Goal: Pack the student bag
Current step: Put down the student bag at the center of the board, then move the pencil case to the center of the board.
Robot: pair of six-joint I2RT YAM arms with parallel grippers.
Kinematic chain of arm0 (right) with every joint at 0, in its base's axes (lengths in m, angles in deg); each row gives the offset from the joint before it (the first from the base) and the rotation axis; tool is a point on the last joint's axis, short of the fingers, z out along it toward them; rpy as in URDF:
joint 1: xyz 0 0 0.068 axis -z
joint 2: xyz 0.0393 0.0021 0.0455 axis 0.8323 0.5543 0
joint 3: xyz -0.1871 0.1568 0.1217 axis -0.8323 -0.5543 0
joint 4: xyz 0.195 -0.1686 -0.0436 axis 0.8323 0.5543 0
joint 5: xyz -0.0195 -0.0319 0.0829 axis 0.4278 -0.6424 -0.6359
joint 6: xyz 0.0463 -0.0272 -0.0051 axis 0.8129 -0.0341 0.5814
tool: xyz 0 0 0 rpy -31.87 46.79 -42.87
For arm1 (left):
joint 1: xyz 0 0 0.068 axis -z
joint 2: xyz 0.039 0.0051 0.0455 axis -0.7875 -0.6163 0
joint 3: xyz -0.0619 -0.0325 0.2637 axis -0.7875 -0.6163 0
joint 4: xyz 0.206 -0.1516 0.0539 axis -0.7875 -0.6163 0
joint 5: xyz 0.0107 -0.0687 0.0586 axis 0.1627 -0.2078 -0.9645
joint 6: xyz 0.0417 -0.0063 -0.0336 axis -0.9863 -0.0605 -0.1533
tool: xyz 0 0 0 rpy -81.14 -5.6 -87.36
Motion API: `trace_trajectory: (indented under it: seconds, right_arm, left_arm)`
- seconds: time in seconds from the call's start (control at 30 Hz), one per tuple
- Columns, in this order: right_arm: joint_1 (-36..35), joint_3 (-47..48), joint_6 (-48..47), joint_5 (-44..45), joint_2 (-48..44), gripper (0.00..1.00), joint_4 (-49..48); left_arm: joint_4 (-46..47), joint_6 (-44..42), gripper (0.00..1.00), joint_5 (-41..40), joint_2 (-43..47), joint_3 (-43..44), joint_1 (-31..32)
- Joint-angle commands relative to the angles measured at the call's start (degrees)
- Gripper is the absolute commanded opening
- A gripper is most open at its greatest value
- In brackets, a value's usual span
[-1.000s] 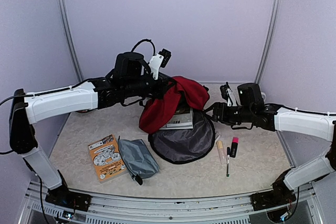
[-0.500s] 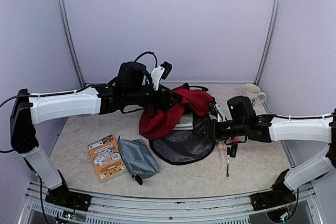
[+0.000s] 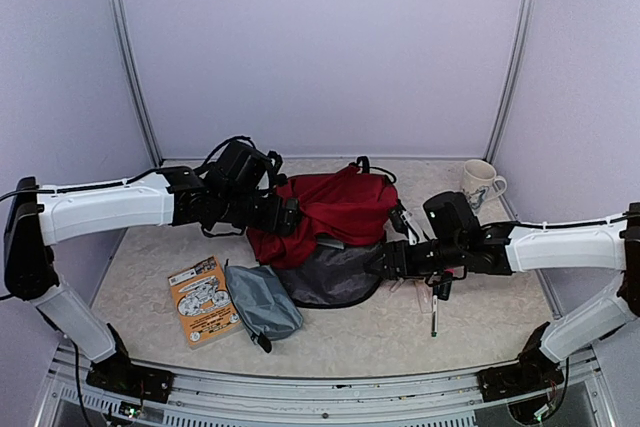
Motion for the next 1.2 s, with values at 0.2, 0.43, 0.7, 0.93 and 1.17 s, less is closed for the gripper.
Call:
trace_trajectory:
  seconds: [0.2,0.43,0.7,0.93,1.17]
  right_arm:
    - [-2.59,-0.46,-3.47,3.6,-6.96,0.71,9.22]
    - [-5.8,1.39,-2.55,2.14,-6.53,0.71,5.85]
    - [-13.59,7.94,-3.96,1.9,2.43,0.7,1.08]
    - [-22.4,23.39,-7.13,7.15,16.8,0.69,2.17]
    - [-27.71,52.25,-10.56,18.37,40.25,0.72,21.43]
  left_arm:
    - [-7.2,7.59,0.99,-10.21,5.68,-4.42,0.53]
    - [-5.76,-4.08,0.99,-1.54,7.11,0.97,11.45]
    - [-6.17,-3.43,0.99,3.44,11.01,1.22,16.06]
    - [-7.79,16.65,0.99,-5.03,22.49,-12.27,-2.23]
    - [-3.38,23.02,0.99,-2.63,31.98,-27.59,-17.93]
